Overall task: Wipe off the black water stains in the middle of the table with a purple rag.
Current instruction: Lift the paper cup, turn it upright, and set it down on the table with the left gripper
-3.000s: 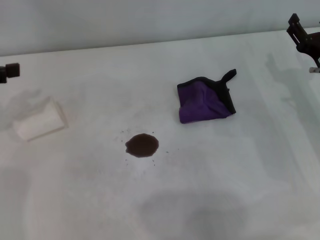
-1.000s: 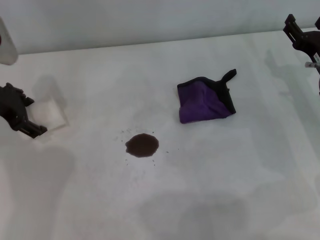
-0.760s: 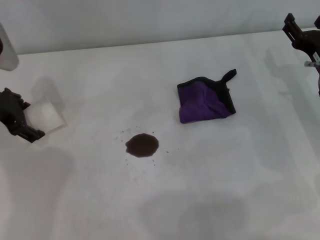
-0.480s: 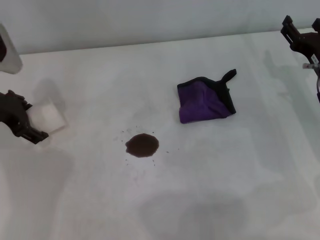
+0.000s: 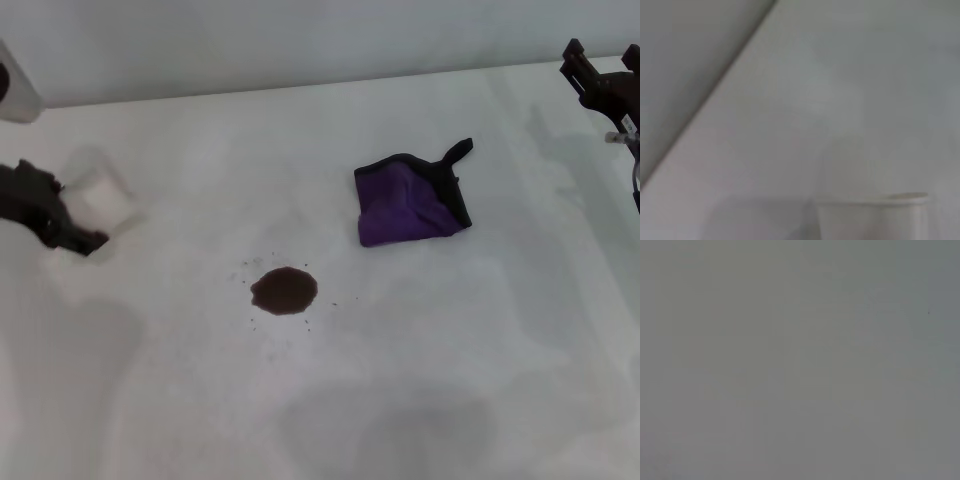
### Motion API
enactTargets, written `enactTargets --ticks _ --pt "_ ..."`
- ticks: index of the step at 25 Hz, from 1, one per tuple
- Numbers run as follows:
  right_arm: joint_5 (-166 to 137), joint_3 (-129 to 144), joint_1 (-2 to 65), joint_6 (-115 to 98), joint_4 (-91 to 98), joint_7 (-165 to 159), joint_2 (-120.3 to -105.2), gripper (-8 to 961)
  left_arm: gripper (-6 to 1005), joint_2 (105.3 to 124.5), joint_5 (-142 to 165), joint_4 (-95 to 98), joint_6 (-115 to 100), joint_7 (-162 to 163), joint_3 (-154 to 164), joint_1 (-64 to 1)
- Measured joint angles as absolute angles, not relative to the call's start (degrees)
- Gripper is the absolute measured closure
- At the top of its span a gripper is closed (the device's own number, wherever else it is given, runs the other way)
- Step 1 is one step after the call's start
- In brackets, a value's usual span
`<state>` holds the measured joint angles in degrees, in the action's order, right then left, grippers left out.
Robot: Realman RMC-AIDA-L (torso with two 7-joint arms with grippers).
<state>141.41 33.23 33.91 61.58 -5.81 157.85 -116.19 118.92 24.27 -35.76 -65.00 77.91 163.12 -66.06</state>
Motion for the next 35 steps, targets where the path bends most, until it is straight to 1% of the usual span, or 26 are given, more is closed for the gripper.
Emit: enactTargets --ticks 5,8,12,14,18,24,30,35 --pt "141.41 33.30 34.31 61.48 -5.74 157.85 -116.19 89 242 118.77 13.76 -36.46 -64.32 77.02 163.13 -65.65" --pt "141.42 33.31 34.44 61.26 -5.62 157.85 -116.19 89 243 118.87 2.11 -36.71 -62.53 72.79 163.13 -63.41" --pt "141.41 33.31 34.22 60.92 -5.60 157.85 -116.19 89 243 118.93 -16.87 -33.65 -62.68 62.45 163.13 -57.45" --pt "141.42 33.31 33.98 60.88 -5.51 157.85 -116.19 89 242 118.65 -29.18 -29.29 -64.51 54.48 163.13 -52.91" --pt "141.42 33.30 33.87 60.44 -5.43 157.85 -116.13 89 242 118.77 -45.74 -20.82 -67.40 43.20 163.05 -44.87" --pt "141.42 33.29 34.67 58.93 -5.27 157.85 -116.10 89 241 118.92 -64.66 -6.08 -67.66 30.34 163.04 -35.65" --pt "141.42 33.34 35.47 57.31 -5.19 157.85 -116.10 90 242 119.23 -71.81 2.54 -66.24 20.43 163.00 -30.01" --pt "141.06 33.40 35.64 57.05 -5.18 157.85 -116.17 90 239 119.40 -72.67 5.44 -62.37 17.09 162.94 -29.05"
